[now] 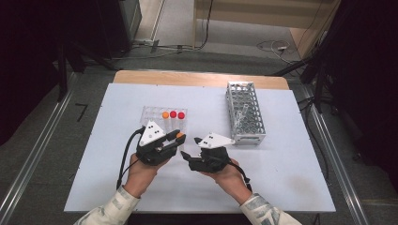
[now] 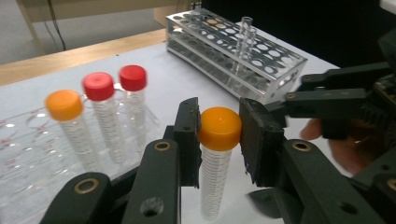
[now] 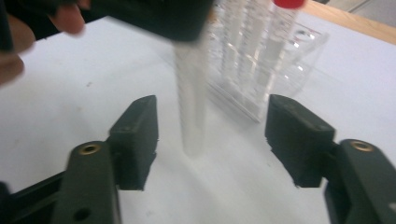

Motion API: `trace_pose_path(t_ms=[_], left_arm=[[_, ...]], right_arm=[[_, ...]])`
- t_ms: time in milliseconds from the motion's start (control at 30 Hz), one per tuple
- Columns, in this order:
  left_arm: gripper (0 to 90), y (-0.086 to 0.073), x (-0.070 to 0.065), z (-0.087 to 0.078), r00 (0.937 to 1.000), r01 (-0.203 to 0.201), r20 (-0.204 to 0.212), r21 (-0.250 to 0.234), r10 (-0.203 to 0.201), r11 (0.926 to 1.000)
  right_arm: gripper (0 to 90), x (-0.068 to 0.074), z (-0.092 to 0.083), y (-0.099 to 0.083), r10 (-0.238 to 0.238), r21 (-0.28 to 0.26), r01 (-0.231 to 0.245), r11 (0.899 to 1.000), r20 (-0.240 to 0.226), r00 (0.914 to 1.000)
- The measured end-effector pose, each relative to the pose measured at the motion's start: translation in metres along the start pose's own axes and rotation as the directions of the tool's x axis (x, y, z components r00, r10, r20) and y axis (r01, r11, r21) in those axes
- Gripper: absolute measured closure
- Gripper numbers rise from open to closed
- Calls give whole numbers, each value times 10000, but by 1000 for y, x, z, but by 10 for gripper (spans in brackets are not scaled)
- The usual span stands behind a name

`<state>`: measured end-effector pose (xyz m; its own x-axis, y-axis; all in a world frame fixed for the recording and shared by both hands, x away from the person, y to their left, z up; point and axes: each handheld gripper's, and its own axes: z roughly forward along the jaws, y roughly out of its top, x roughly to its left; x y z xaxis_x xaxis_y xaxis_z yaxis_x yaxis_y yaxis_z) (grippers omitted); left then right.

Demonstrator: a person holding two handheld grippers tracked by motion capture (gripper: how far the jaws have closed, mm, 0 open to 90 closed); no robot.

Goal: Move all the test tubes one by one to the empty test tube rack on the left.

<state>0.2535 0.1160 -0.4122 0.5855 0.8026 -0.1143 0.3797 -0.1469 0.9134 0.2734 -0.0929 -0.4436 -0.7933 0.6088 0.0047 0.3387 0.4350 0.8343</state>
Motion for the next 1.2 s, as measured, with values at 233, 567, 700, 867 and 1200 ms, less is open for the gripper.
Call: trace_pose_path(t_ms=[233, 567, 700, 867, 1200], left_arm=[[698, 14, 20, -14, 9982, 340, -476, -333, -356, 9989], [699, 31, 49, -23, 9870, 466, -1512, -595, -552, 9971], [699, 36, 56, -19, 9821, 408, -1814, -561, -504, 9976], [698, 41, 64, -13, 9764, 444, -2084, -598, -560, 9972], [698, 47, 72, -2, 9641, 182, -2635, -616, -339, 9979]], right_arm=[[262, -23, -25, -13, 421, 3, -422, 9991, 417, 9982], [261, -51, -50, -32, 1027, -80, -1025, 9947, 1090, 9887], [261, -58, -55, -35, 1152, -141, -1143, 9933, 1226, 9858], [261, -61, -59, -36, 1238, -215, -1220, 9923, 1330, 9834], [263, -64, -61, -38, 1322, -269, -1297, 9912, 1385, 9815]])
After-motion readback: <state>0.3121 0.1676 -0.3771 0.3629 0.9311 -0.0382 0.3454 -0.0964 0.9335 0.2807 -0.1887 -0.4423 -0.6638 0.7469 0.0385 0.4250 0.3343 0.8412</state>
